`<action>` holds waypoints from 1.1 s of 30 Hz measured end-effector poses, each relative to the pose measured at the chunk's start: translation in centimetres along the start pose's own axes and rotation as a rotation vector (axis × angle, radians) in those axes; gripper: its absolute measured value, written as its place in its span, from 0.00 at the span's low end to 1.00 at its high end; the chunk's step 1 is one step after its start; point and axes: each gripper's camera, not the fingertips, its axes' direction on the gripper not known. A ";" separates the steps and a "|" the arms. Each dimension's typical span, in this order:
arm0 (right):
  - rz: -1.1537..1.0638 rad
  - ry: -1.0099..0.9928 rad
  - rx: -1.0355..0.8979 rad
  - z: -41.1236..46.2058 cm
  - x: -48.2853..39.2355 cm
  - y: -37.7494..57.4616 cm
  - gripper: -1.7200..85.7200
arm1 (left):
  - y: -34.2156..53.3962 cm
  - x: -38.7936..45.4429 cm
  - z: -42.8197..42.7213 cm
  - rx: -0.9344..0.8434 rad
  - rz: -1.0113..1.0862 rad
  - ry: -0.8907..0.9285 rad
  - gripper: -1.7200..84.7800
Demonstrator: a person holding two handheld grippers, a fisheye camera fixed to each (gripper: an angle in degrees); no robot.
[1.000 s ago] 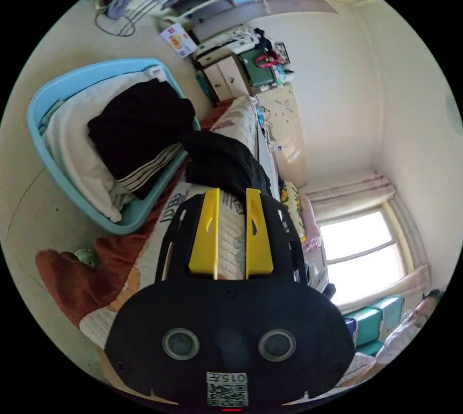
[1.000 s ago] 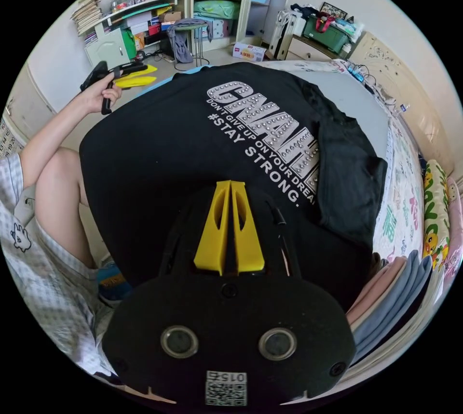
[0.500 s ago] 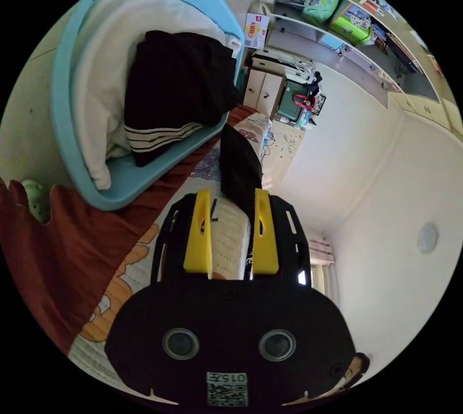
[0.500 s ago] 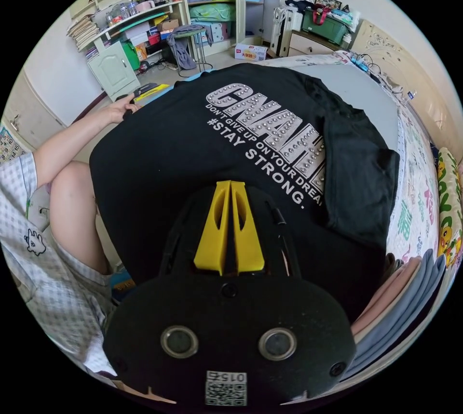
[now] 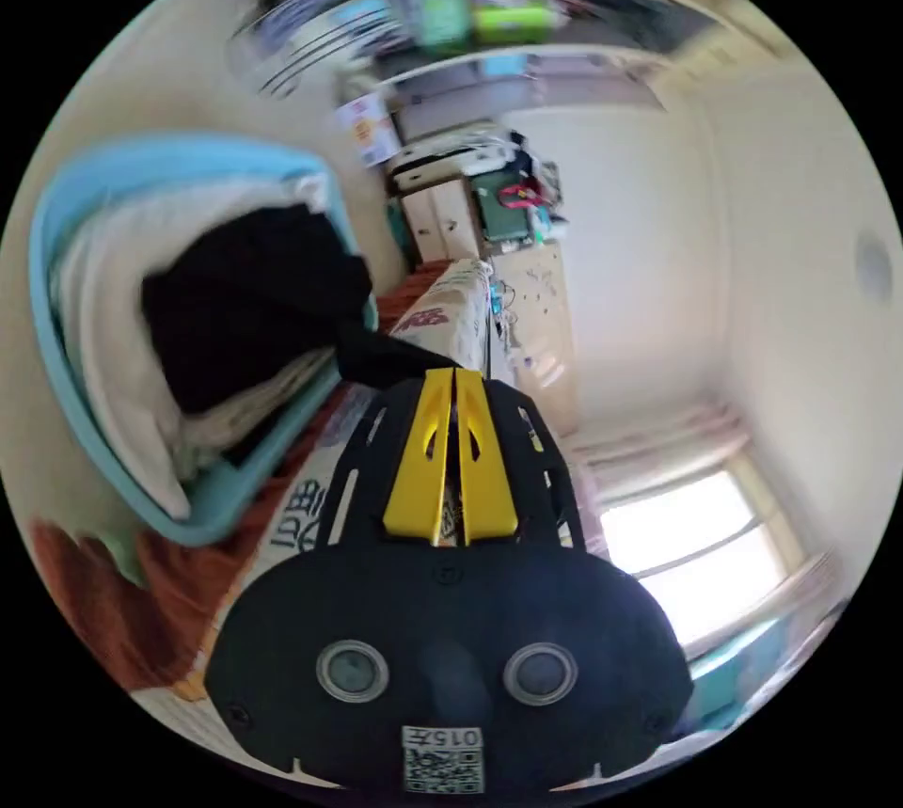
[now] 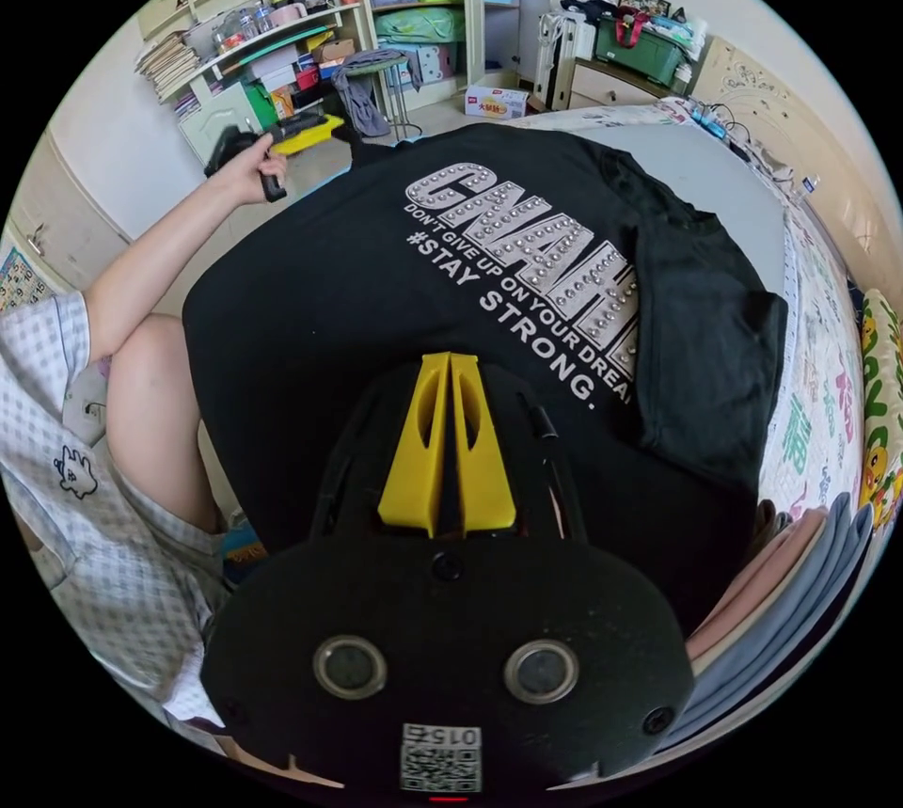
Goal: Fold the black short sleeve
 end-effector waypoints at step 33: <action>0.212 0.127 -0.116 0.5 6.6 -18.4 0.01 | 23.3 23.1 14.0 -0.914 0.949 -0.216 0.01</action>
